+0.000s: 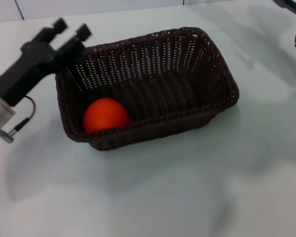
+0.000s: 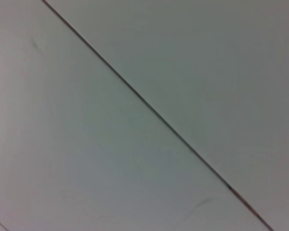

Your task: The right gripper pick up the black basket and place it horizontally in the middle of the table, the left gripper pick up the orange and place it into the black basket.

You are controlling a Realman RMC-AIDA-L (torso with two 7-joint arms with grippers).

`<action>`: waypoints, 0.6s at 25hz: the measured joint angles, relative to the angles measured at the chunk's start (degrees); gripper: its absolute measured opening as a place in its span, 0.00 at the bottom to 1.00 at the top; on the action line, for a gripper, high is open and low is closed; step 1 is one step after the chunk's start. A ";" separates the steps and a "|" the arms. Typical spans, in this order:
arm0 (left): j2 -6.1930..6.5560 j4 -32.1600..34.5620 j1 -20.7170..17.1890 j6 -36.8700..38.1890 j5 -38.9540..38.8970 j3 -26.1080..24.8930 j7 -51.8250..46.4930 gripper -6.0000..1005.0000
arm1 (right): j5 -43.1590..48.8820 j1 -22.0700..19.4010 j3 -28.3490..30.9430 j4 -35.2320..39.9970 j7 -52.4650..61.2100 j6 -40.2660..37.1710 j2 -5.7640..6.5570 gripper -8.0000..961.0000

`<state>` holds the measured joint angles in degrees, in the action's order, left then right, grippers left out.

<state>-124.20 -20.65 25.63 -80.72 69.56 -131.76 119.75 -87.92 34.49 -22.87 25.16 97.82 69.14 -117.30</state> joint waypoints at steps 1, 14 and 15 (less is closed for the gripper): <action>-0.07 0.11 -0.59 -0.26 -1.43 -0.56 0.48 0.73 | -0.86 -0.15 0.00 0.00 -1.23 0.31 -0.01 0.90; -0.25 9.33 -8.85 -11.09 -20.89 -9.04 20.05 0.94 | -29.33 -1.50 1.27 -8.84 -45.77 4.34 -2.31 0.90; -0.25 9.90 -9.50 -11.94 -21.53 -10.14 20.54 0.94 | -31.85 -1.29 1.28 -10.34 -49.42 4.59 -2.35 0.90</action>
<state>-124.46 -10.75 16.13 -92.66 48.03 -141.90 140.30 -119.77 33.21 -21.59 14.82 48.40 73.72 -119.65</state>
